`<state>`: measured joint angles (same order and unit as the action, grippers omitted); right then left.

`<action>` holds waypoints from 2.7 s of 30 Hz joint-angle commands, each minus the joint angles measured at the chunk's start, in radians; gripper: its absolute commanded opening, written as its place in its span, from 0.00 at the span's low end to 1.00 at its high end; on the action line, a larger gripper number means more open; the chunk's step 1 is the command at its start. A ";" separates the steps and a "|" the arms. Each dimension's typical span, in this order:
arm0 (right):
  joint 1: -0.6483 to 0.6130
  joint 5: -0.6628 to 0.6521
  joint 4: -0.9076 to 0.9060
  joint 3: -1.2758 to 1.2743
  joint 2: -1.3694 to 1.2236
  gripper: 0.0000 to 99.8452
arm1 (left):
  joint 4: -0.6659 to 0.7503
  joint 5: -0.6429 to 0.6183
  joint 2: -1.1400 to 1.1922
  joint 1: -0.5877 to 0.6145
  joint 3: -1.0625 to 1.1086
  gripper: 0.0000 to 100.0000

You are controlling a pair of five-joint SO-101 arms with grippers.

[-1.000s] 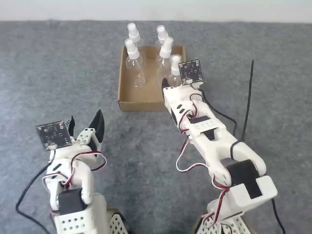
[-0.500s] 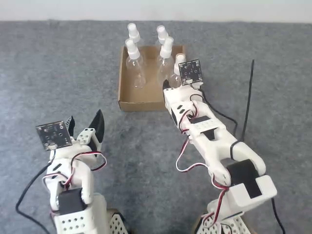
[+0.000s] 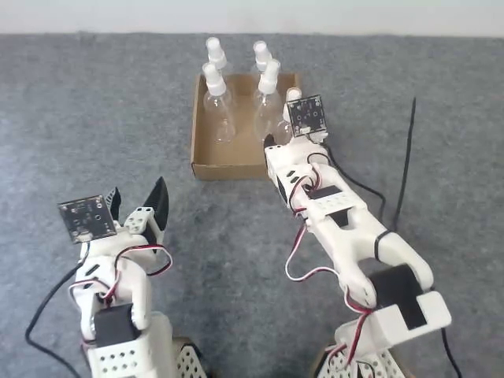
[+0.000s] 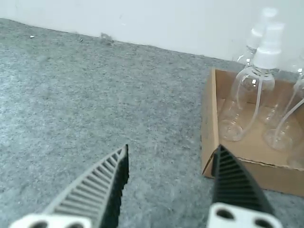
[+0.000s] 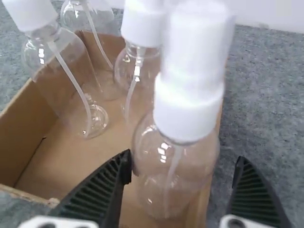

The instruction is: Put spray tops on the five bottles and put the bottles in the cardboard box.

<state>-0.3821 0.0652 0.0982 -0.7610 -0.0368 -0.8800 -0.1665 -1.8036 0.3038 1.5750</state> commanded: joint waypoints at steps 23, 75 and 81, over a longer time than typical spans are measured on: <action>-0.041 -0.011 -0.087 0.052 0.102 0.37 | 0.037 0.006 -0.011 0.002 -0.005 0.26; -0.038 0.040 -1.119 0.020 0.900 0.01 | 0.115 0.005 -0.011 0.002 0.024 0.20; -0.033 0.035 -1.138 -0.172 1.135 0.01 | 0.150 0.006 -0.011 0.000 0.035 0.14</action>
<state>-0.4143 0.0944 -1.0296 -0.8761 0.9620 -0.7679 -0.1665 -1.8036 0.3023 1.6149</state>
